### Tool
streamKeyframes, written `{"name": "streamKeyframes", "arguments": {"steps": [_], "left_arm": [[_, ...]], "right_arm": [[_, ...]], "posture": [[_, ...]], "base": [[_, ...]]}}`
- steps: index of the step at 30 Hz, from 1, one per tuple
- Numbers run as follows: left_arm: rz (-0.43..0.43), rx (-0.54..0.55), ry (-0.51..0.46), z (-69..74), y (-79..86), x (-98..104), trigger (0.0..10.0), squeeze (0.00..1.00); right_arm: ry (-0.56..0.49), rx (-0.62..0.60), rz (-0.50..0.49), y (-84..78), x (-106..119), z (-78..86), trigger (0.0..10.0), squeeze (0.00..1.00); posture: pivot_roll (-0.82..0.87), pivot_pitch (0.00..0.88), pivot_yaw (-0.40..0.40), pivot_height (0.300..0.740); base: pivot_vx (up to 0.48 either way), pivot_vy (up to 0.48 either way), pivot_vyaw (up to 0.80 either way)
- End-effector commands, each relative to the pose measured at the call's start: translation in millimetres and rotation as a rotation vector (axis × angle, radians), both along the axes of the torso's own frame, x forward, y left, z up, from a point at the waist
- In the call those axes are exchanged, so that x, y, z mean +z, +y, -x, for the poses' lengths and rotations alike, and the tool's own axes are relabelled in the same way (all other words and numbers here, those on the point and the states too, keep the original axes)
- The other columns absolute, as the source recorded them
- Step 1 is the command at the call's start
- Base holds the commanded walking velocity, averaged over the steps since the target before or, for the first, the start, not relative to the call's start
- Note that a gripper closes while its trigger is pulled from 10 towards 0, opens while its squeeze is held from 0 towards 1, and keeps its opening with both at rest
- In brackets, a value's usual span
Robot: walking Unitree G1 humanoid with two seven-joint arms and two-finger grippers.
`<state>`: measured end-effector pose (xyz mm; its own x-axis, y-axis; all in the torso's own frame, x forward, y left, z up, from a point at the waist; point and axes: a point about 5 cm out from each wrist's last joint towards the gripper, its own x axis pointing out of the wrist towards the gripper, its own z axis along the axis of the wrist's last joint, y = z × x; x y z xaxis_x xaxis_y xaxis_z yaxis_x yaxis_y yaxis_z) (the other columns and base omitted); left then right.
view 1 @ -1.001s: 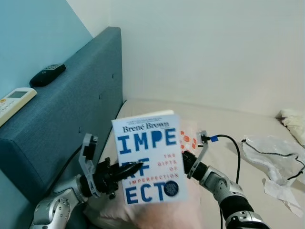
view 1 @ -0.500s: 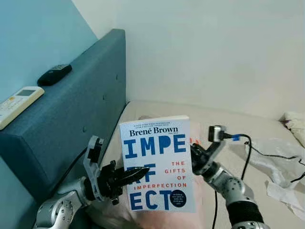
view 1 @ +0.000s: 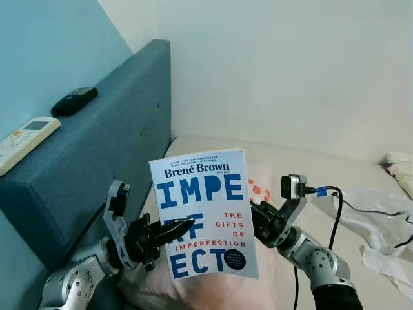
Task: Clean up the room
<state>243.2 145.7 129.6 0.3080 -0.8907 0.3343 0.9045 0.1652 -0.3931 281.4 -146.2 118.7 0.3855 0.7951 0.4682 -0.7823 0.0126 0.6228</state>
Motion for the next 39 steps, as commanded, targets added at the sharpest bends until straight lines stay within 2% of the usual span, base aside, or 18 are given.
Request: {"name": "streamKeyframes", "arguments": {"steps": [1,8,20,28,31,32,34,37,39], "left_arm": [[0.015,-0.007,-0.022,-0.6,-0.5,6,10.0,0.0],[0.021,0.009,-0.022,-2.7,4.4,8,10.0,0.0],[0.04,0.007,-0.033,-3.1,2.6,11,10.0,0.0],[0.05,0.006,-0.04,-2.9,4.7,13,10.0,0.0],[0.062,-0.004,-0.053,-1.2,2.8,17,10.0,0.0],[0.062,-0.004,-0.053,-1.2,2.8,17,10.0,0.0],[0.068,-0.017,-0.063,0.7,0.7,20,10.0,0.0],[0.071,-0.026,-0.071,2.1,-0.7,23,10.0,0.0],[0.071,-0.026,-0.071,2.1,-0.7,23,10.0,0.0]], "right_arm": [[-0.021,0.004,-0.018,-0.8,5,1.5,10.0,0.0],[-0.065,-0.014,-0.12,-6.4,23,1.9,10.0,0.0],[-0.102,-0.053,-0.183,-9.6,38,-2.9,10.0,0.0],[-0.064,-0.065,-0.113,-9.3,32,-5.7,10.0,0.0],[0.032,-0.052,0.034,5.5,13,-6.1,10.0,0.0],[0.032,-0.052,0.034,5.5,13,-6.1,10.0,0.0],[0.064,-0.018,0.107,14.8,4,-2.9,10.0,0.0],[0.076,-0.002,0.172,20.2,-2,0.0,10.0,0.0],[0.076,-0.002,0.172,20.2,-2,0.0,10.0,0.0]], "posture": [[-0.01,0.0,-0.077,0.708],[-0.01,0.0,-0.076,0.708],[-0.01,0.0,-0.074,0.708],[-0.01,0.0,-0.074,0.708],[-0.01,0.0,-0.074,0.708],[-0.01,0.0,-0.074,0.708],[-0.01,0.0,-0.074,0.708],[-0.01,0.0,-0.074,0.708],[-0.01,0.0,-0.074,0.708]], "base": [[0.0,0.0,0.0],[0.0,0.0,0.0],[0.0,0.0,0.0],[0.0,0.0,0.0],[0.0,0.0,0.0],[0.0,0.0,0.0],[0.0,0.0,0.0],[0.0,0.0,0.0],[0.0,0.0,0.0]]}}
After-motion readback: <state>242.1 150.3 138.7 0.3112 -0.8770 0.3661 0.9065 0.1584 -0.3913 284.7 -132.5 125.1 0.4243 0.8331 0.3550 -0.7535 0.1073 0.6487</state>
